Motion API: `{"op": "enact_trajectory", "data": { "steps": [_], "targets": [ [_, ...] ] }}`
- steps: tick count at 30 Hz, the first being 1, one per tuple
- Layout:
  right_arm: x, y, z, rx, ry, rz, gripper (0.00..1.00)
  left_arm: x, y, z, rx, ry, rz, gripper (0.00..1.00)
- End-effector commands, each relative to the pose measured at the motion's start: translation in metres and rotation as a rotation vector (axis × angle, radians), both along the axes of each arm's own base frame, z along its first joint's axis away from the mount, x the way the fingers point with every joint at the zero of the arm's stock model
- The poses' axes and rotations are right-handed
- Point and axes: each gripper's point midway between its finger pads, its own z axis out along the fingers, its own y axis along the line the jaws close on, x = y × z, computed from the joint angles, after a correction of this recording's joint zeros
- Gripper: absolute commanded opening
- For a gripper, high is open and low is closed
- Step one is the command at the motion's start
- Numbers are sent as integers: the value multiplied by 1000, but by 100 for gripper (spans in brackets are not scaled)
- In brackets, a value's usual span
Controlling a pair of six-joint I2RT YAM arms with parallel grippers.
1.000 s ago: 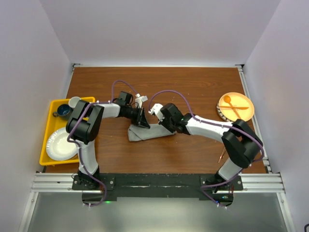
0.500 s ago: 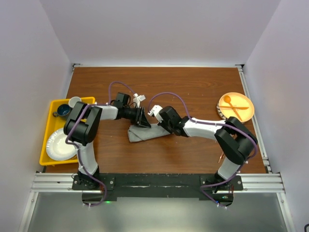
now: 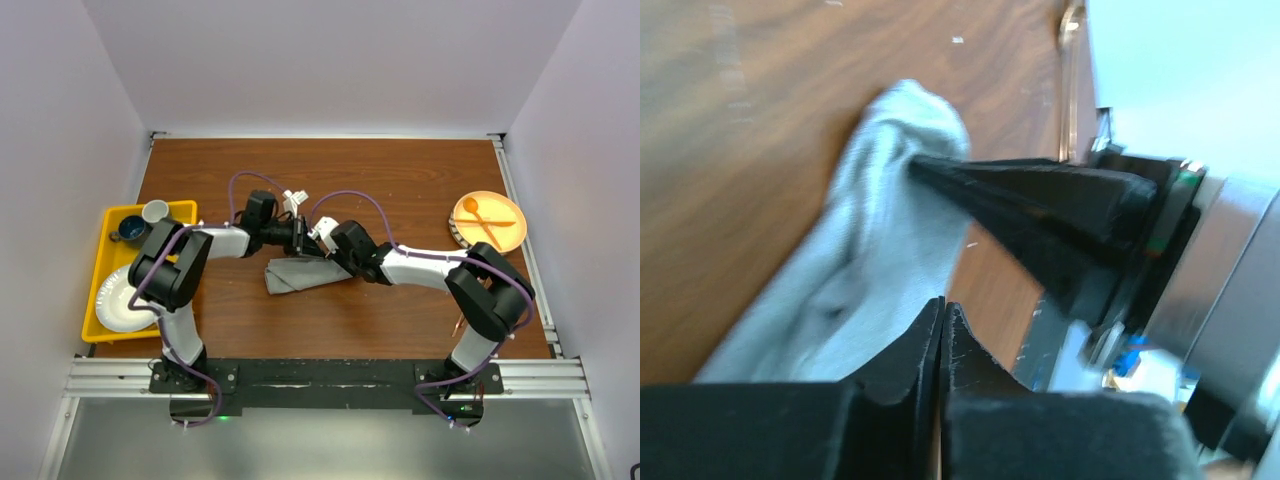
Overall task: Fold the napkin into a case and place the utensils inside
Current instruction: Grasp the top corner of the smaller rectangle folded napkin from the folded napkin.
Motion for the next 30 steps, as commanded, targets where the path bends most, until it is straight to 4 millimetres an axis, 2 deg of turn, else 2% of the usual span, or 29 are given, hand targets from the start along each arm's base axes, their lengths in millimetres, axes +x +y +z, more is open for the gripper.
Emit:
{"op": "enact_trajectory", "data": {
  "steps": [1, 6, 13, 24, 30],
  "targets": [
    [-15, -11, -10, -18, 76, -26, 0, 1, -30, 11, -75, 26, 17, 0],
    [-16, -11, -9, -10, 79, -36, 0, 3, -47, 2, -85, 75, 55, 0],
    [-14, -10, -5, -4, 72, -55, 0, 16, -51, -18, -35, 190, 176, 0],
    [-14, -11, -4, 5, 80, -101, 0, 24, -62, -15, -62, 161, 263, 0],
    [-16, -12, -4, 15, 88, -121, 0, 23, -59, -42, 18, 196, 305, 0]
  ]
}}
